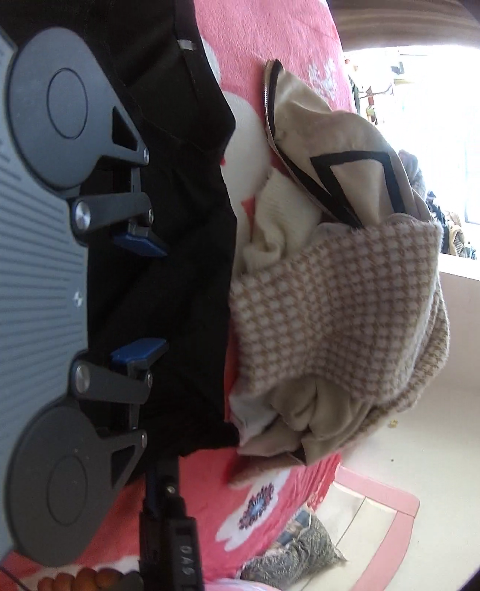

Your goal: Fold clothes

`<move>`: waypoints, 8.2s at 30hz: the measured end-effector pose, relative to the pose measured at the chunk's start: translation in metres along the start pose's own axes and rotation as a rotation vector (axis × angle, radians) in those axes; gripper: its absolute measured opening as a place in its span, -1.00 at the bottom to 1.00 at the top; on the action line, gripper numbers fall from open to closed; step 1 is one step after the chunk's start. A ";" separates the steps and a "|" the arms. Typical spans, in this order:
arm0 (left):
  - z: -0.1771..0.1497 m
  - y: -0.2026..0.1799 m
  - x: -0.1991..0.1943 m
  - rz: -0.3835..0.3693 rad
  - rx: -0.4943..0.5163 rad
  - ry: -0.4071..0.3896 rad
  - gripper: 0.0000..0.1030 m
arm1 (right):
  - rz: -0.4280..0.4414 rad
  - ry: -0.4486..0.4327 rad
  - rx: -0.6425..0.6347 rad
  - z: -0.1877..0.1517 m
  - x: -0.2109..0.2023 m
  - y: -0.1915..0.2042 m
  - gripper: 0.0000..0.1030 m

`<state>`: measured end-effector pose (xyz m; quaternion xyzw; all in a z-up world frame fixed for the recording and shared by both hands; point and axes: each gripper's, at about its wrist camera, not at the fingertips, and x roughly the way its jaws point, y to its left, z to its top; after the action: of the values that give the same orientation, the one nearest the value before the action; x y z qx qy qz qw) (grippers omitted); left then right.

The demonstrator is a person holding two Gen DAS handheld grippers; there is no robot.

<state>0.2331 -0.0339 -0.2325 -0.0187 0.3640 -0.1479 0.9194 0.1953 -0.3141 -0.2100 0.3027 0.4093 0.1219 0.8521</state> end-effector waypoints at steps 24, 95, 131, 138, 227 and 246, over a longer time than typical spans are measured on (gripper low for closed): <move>-0.009 -0.016 0.009 0.085 0.072 -0.049 0.00 | -0.428 -0.225 0.031 0.012 -0.053 -0.004 -0.80; 0.023 -0.001 0.005 0.049 -0.076 -0.027 0.37 | -0.211 0.178 -0.124 0.044 -0.050 -0.015 -0.44; -0.248 0.142 -0.373 -0.095 -0.306 0.476 0.31 | -0.188 0.283 -0.169 -0.195 -0.230 -0.023 -0.21; -0.280 0.123 -0.385 -0.152 -0.286 0.531 0.31 | -0.167 0.302 -0.167 -0.202 -0.230 -0.027 -0.19; -0.327 0.166 -0.464 -0.189 -0.337 0.843 -0.37 | -0.299 0.768 -0.226 -0.276 -0.276 -0.039 -0.18; -0.131 0.194 -0.362 -0.027 -0.003 0.444 -0.15 | -0.104 0.340 -0.833 -0.202 -0.229 0.078 -0.41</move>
<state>-0.0553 0.2642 -0.1158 0.0083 0.5575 -0.1603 0.8145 -0.1023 -0.2727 -0.1166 -0.1112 0.4744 0.2810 0.8268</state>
